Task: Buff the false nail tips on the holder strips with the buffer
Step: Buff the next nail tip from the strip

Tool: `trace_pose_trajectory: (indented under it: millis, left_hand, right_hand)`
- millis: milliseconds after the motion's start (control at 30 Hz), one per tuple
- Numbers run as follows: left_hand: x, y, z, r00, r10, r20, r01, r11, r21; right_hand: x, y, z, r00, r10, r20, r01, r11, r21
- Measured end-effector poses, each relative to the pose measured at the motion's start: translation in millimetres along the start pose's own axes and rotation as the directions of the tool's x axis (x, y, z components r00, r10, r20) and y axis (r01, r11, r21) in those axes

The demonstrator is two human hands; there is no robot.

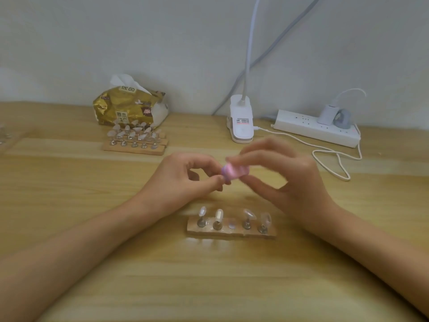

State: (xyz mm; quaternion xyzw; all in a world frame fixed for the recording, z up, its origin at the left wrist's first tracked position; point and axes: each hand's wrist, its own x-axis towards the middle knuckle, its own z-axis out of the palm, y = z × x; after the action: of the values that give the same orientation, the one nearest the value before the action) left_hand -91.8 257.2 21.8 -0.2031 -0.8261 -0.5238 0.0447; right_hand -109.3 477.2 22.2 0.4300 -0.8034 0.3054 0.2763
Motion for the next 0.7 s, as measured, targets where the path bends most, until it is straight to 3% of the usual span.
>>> trace_pose_trajectory:
  millis: [167,267,400,500,633,700]
  left_hand:
    - [0,0,-1,1.0,0.01,0.02,-0.01,1.0,-0.027]
    - [1,-2,-1,1.0,0.003,0.008,-0.003,1.0,-0.01]
    - [1,0,0,1.0,0.024,0.01,-0.024,1.0,-0.017]
    - [2,-1,0,1.0,0.005,0.0,-0.005,1.0,0.005]
    - [2,-1,0,1.0,0.019,0.01,-0.019,1.0,0.009]
    - [2,-1,0,1.0,0.023,0.016,-0.023,1.0,0.02]
  right_hand:
    - [2,5,-4,0.994,0.105,-0.029,-0.105,0.994,0.015]
    - [-2,-1,2,1.0,-0.012,0.026,0.012,1.0,0.0]
    - [2,5,-2,0.992,0.119,-0.05,-0.118,0.993,0.016]
    - [1,-3,6,1.0,0.003,-0.004,-0.003,1.0,0.003]
    - [4,7,-1,0.989,0.15,-0.015,-0.15,0.988,0.025]
    - [2,2,-1,0.995,0.09,-0.034,-0.089,0.995,0.041]
